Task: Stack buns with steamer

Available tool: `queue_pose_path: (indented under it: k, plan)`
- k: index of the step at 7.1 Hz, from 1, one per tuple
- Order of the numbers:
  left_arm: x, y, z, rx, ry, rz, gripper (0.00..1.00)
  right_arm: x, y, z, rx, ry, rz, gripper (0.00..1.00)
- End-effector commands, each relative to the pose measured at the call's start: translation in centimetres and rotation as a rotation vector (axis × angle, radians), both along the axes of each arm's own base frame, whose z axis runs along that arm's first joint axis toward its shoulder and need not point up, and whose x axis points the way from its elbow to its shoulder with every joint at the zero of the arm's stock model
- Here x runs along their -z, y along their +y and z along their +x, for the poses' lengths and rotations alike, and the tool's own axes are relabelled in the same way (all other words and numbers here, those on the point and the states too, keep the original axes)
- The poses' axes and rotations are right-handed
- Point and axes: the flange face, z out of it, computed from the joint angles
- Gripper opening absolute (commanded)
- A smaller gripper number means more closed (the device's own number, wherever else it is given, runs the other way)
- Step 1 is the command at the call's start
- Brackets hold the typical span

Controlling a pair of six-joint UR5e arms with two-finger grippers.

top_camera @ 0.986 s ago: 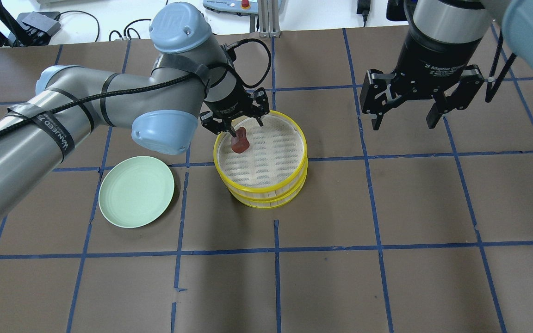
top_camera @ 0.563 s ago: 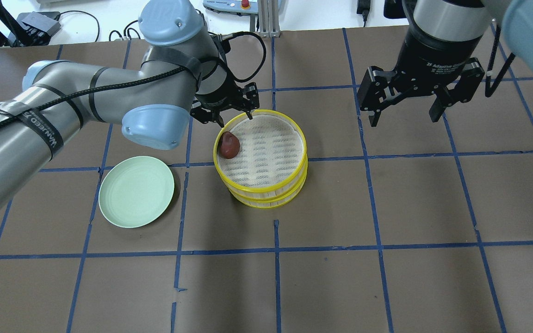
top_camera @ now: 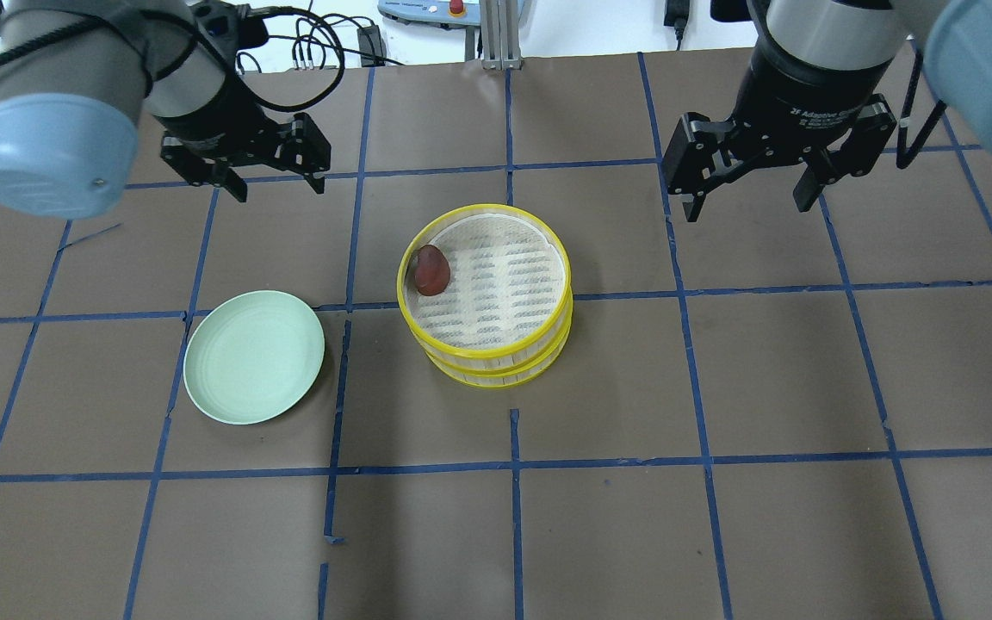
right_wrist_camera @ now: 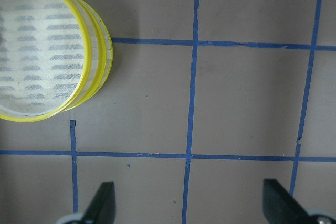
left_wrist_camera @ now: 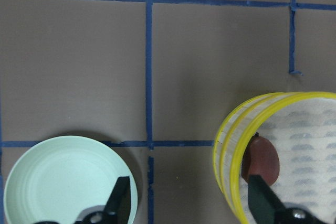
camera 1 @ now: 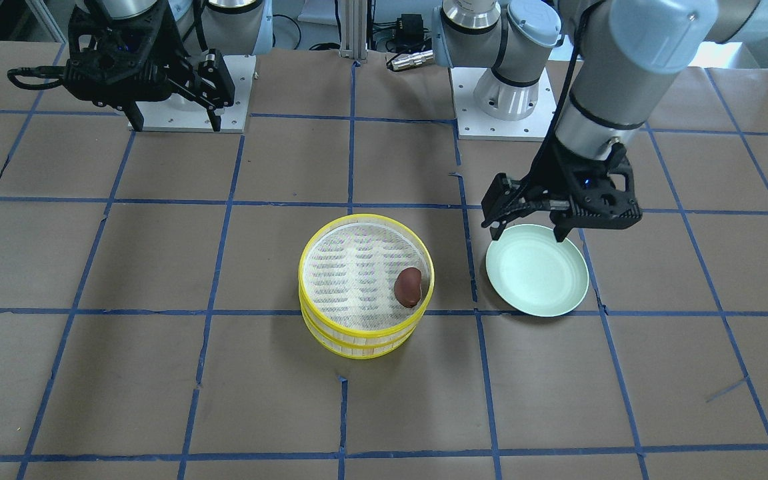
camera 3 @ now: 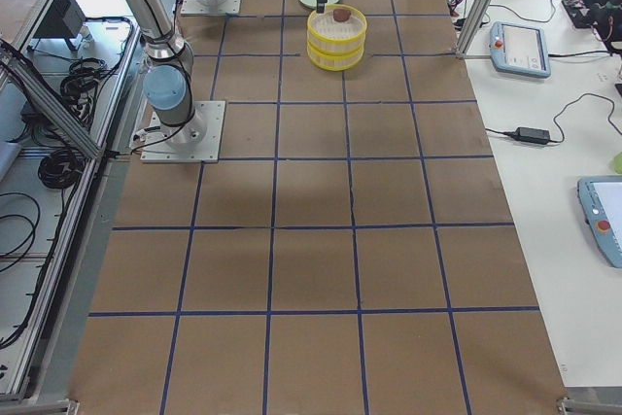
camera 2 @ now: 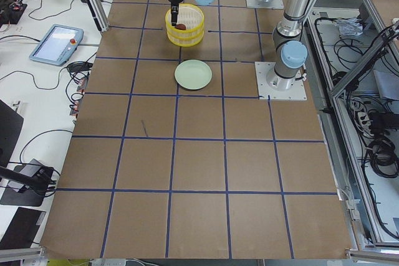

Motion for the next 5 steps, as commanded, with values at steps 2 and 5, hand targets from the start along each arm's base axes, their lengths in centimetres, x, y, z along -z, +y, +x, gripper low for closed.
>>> queue_pose_path:
  k: [2,5]
  plan:
    - [-4.94,5.84,0.53,-0.002,-0.003,0.085,1.00,-0.02,-0.33,0.09,0.002,-0.001,-0.030,1.00]
    - [-4.76,5.92,0.43,-0.001,-0.002,0.085,1.00,-0.02,-0.33,0.09,0.005,-0.001,-0.030,1.00]
